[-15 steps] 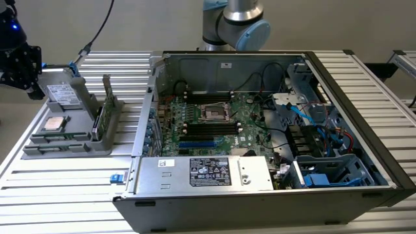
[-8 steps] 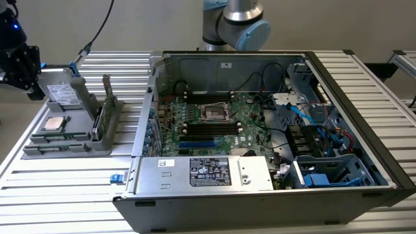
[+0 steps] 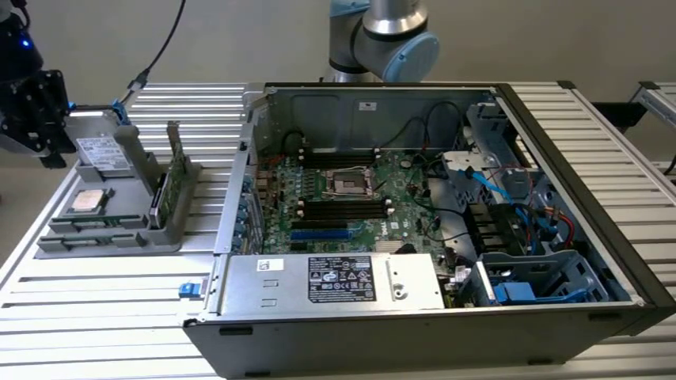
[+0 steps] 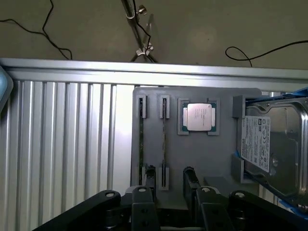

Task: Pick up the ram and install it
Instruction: 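Pick up the ram and move it above insertion slot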

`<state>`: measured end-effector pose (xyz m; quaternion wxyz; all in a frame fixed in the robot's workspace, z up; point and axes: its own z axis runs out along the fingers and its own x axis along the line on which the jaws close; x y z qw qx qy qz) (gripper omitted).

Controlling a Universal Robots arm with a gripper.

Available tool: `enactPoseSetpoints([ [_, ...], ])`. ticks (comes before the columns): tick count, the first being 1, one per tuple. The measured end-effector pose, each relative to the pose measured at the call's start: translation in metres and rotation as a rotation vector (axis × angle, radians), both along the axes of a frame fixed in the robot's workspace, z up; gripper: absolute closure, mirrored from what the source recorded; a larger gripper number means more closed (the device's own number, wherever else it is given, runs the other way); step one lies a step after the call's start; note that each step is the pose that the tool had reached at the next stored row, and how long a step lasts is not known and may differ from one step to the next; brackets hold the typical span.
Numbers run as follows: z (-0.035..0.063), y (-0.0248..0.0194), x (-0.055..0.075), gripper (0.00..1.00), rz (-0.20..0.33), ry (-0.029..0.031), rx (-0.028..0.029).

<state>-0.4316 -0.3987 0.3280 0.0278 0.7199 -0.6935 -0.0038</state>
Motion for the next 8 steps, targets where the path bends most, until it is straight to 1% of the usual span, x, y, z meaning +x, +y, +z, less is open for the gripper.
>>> enactPoseSetpoints([
  [2, -0.0009, -0.0012, -0.001, 0.64, 0.000, -0.0003, 0.0001],
  [4, -0.0012, -0.0036, -0.003, 0.64, 0.001, 0.0000, 0.0005],
  [6, -0.0016, -0.0072, -0.005, 0.64, 0.001, -0.0004, 0.0021],
  [8, -0.0020, -0.0123, -0.007, 0.64, 0.002, -0.0009, 0.0048],
])
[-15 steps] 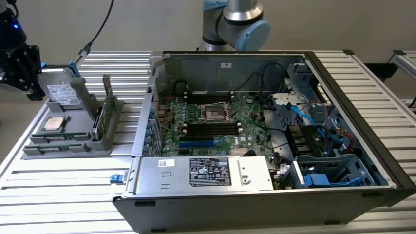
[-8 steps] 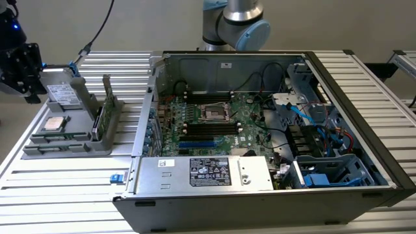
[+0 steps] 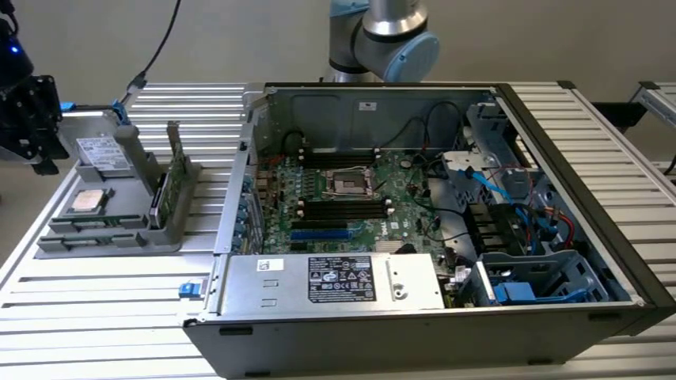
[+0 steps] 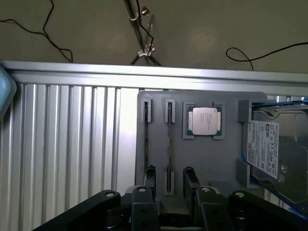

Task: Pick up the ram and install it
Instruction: 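Pick up the ram and move it above insertion slot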

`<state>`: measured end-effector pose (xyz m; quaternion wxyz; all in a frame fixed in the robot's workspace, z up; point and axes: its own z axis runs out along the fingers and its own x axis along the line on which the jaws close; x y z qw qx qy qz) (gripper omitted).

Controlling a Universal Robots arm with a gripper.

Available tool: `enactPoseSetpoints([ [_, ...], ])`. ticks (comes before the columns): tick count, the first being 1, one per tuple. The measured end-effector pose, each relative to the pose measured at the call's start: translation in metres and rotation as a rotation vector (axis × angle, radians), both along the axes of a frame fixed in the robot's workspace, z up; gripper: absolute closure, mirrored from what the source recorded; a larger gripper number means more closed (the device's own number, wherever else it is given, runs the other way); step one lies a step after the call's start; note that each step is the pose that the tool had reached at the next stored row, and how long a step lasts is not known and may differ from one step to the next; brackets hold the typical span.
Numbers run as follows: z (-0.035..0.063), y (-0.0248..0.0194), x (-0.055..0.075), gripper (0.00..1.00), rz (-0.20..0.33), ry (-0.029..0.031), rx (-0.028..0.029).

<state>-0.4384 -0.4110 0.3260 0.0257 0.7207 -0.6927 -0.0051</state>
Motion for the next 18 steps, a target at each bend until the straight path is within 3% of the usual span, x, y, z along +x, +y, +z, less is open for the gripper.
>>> enactPoseSetpoints([
  [3, -0.0017, -0.0090, -0.001, 0.64, 0.001, -0.0009, 0.0059],
  [6, -0.0044, -0.0140, -0.001, 0.64, 0.005, -0.0008, 0.0090],
  [18, -0.0255, -0.0176, -0.001, 0.64, 0.036, -0.0010, 0.0092],
])
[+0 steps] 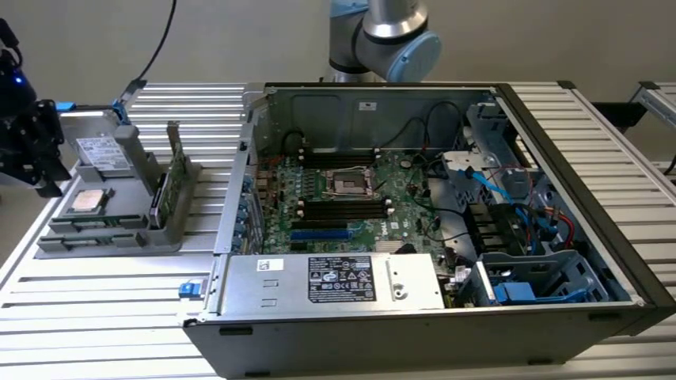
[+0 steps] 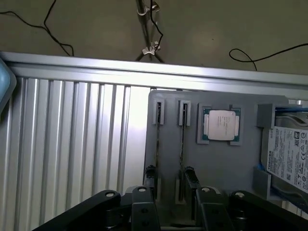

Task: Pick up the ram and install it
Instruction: 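Pick up the ram and move it above insertion slot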

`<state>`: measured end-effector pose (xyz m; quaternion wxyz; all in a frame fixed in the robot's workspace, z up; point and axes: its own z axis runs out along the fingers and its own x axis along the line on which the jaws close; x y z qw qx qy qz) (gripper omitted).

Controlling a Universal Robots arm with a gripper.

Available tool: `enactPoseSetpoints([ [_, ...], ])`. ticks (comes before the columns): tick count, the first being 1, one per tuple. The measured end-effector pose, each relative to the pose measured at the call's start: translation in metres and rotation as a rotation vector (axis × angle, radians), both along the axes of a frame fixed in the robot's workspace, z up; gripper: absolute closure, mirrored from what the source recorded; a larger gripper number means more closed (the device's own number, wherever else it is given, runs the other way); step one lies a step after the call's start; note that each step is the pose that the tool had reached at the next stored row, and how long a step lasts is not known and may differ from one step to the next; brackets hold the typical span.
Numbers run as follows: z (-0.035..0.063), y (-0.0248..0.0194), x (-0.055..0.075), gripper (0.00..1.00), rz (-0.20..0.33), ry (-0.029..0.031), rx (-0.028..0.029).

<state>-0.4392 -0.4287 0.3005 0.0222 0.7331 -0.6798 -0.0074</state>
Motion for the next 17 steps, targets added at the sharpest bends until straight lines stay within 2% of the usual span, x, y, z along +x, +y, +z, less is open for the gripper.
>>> enactPoseSetpoints([
  [4, -0.0072, -0.0022, 0.000, 0.64, 0.012, 0.0001, 0.0000],
  [13, -0.0236, -0.0103, 0.000, 0.64, 0.043, 0.0001, 0.0000],
  [17, -0.0307, -0.0121, 0.000, 0.64, 0.060, 0.0001, -0.0001],
])
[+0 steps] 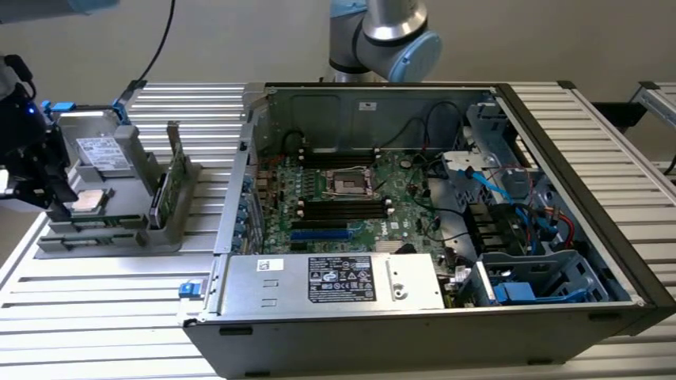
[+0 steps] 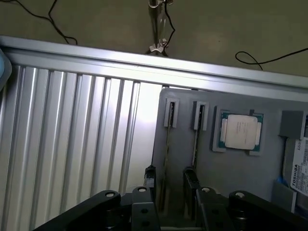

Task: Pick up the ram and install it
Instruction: 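Pick up the ram and move it above insertion slot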

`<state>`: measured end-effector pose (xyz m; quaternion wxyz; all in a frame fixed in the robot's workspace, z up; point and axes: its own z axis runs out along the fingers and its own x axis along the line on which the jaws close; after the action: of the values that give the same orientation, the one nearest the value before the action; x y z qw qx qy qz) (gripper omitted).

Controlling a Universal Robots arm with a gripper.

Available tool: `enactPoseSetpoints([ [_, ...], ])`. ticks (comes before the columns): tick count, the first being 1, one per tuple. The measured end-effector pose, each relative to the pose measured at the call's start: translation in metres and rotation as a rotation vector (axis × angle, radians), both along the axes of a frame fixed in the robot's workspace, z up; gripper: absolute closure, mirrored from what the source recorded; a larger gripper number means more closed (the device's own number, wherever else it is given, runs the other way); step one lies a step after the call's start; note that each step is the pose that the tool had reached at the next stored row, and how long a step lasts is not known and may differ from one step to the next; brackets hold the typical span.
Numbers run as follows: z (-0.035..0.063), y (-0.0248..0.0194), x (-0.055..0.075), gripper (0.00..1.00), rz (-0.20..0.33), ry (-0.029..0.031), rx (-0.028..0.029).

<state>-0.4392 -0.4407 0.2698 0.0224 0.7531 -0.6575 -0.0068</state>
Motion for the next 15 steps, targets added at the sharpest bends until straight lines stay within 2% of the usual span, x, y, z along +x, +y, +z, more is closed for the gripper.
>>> enactPoseSetpoints([
  [15, -0.0274, -0.0013, 0.001, 0.64, 0.075, 0.0000, 0.0000],
])
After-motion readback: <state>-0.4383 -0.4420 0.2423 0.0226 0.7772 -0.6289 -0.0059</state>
